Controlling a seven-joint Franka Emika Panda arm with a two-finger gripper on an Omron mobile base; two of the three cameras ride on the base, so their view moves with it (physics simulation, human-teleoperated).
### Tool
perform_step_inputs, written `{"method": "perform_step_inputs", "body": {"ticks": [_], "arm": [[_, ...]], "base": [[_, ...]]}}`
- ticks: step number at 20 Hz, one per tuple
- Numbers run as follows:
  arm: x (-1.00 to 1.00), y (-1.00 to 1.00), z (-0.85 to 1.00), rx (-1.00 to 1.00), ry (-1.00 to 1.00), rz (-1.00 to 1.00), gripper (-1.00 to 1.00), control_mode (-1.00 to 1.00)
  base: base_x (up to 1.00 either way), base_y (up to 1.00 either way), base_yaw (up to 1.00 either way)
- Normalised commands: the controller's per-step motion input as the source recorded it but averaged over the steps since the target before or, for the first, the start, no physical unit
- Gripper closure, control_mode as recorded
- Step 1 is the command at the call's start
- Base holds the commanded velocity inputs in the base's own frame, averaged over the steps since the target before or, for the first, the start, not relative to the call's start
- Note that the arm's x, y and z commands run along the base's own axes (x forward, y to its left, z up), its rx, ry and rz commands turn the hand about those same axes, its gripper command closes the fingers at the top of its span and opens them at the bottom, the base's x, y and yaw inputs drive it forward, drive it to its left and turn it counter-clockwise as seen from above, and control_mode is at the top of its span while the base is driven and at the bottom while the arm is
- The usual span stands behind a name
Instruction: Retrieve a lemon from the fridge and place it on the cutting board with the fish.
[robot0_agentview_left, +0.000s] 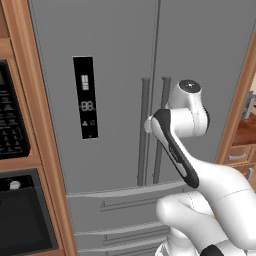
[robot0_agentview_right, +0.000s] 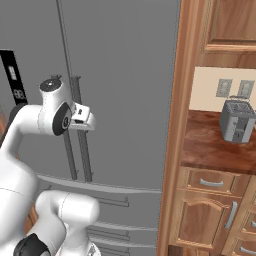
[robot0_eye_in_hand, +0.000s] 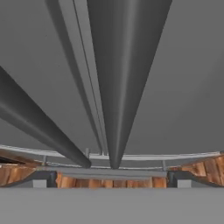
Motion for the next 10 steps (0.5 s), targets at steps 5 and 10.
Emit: {"method": "perform_step_inputs", "body": {"ticks": [5,10], "arm": [[0.24,0.0,-0.13,0.0,-0.07,0.0,-1.0,-1.0],[0.27,0.0,-0.17,0.0,-0.07,0.0,-1.0,-1.0]], "base": [[0.0,0.0,0.0],[0.0,0.0,0.0]]}}
